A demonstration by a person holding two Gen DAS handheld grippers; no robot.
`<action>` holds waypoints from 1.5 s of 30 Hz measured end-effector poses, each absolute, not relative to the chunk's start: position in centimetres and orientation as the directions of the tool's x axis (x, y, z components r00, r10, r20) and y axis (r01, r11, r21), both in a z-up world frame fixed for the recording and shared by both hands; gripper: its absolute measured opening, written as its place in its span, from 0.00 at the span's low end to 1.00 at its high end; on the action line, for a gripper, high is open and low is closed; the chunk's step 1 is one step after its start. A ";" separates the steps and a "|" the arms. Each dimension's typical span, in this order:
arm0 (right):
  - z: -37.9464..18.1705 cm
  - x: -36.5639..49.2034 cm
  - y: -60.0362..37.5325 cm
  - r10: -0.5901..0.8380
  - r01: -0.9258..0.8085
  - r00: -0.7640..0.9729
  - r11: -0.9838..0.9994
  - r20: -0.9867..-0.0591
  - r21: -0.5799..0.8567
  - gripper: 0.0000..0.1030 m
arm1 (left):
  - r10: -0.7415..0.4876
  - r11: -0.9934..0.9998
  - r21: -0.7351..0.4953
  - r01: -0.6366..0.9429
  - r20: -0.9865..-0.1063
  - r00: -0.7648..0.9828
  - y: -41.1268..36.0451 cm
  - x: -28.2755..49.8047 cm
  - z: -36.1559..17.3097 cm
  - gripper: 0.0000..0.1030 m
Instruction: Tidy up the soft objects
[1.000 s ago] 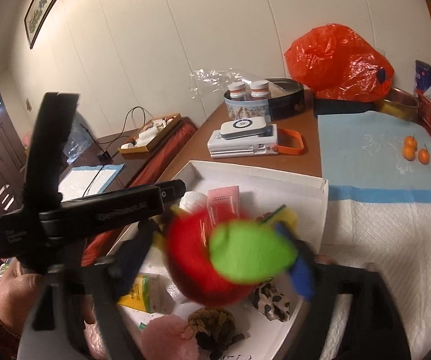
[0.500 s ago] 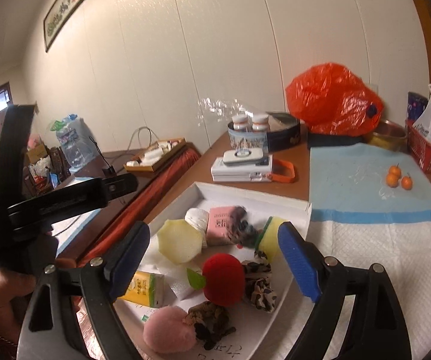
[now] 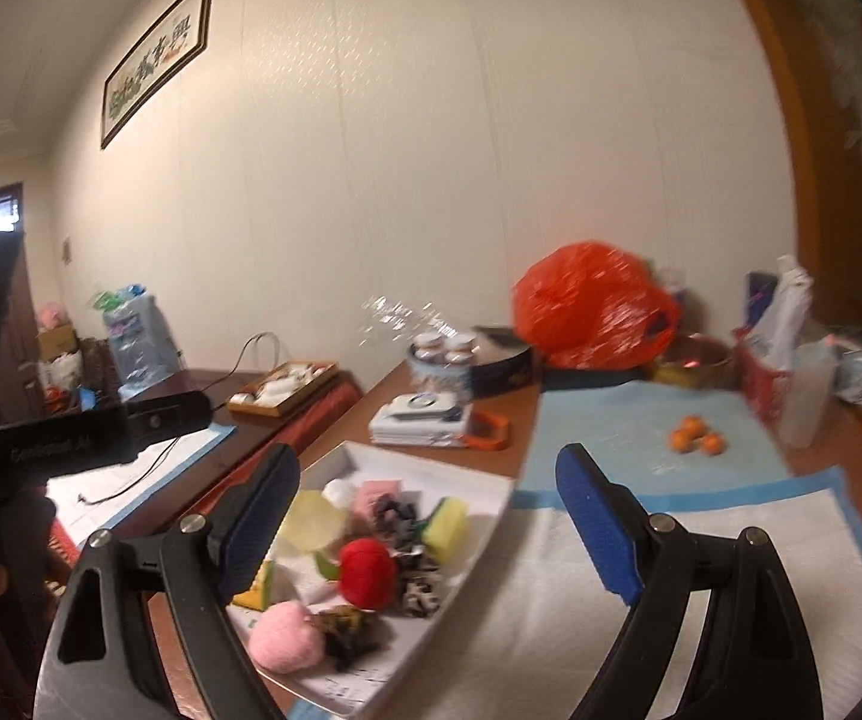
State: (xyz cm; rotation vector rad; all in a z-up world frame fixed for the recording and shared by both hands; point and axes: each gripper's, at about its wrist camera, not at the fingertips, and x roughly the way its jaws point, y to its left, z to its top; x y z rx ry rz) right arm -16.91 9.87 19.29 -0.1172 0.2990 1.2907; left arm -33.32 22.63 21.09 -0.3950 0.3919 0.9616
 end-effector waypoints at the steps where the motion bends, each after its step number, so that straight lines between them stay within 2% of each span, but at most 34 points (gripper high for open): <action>1: 19.5 -16.6 9.3 0.925 -0.952 0.262 0.295 -0.276 0.085 0.85 | 0.725 0.505 -0.125 -0.854 -0.476 0.498 21.7 -33.1 21.5 1.00; 6: 19.9 -14.5 7.3 0.906 -0.931 0.288 0.341 -0.310 0.133 0.85 | 0.789 0.436 -0.060 -0.898 -0.454 0.414 18.3 -32.5 22.7 1.00; 15: 21.0 -12.4 3.1 0.921 -0.926 0.317 0.352 -0.227 0.136 0.85 | 0.842 0.354 -0.026 -0.935 -0.426 0.331 13.7 -31.5 23.5 1.00; 20: 20.8 -11.3 2.1 0.928 -0.933 0.295 0.331 -0.227 0.140 0.85 | 0.856 0.334 -0.015 -0.942 -0.413 0.310 11.5 -30.5 24.1 1.00; 23: 20.7 -10.6 1.6 0.933 -0.937 0.277 0.316 -0.228 0.153 0.89 | 0.875 0.308 0.010 -0.951 -0.395 0.279 10.2 -30.0 24.5 1.00; 24: 20.6 -10.4 1.2 0.935 -0.937 0.274 0.312 -0.224 0.156 0.92 | 0.877 0.305 0.012 -0.952 -0.393 0.276 9.8 -29.8 24.7 1.00; 25: 20.7 -10.1 0.9 0.937 -0.938 0.271 0.309 -0.221 0.160 1.00 | 0.881 0.296 0.016 -0.955 -0.391 0.266 9.4 -29.7 24.8 1.00; 29: 21.3 -8.9 -0.8 0.948 -0.943 0.253 0.286 -0.194 0.170 1.00 | 0.917 0.213 0.057 -0.975 -0.358 0.179 7.4 -29.4 25.3 1.00; 35: 22.6 -7.3 -3.5 0.963 -0.951 0.224 0.250 -0.151 0.180 1.00 | 0.909 0.188 0.010 -0.982 -0.381 0.170 5.9 -29.9 26.1 1.00; 45: 23.7 -3.1 -6.9 0.968 -0.934 0.233 0.248 -0.089 0.258 1.00 | 0.908 0.217 0.024 -0.976 -0.373 0.193 2.3 -27.9 28.0 1.00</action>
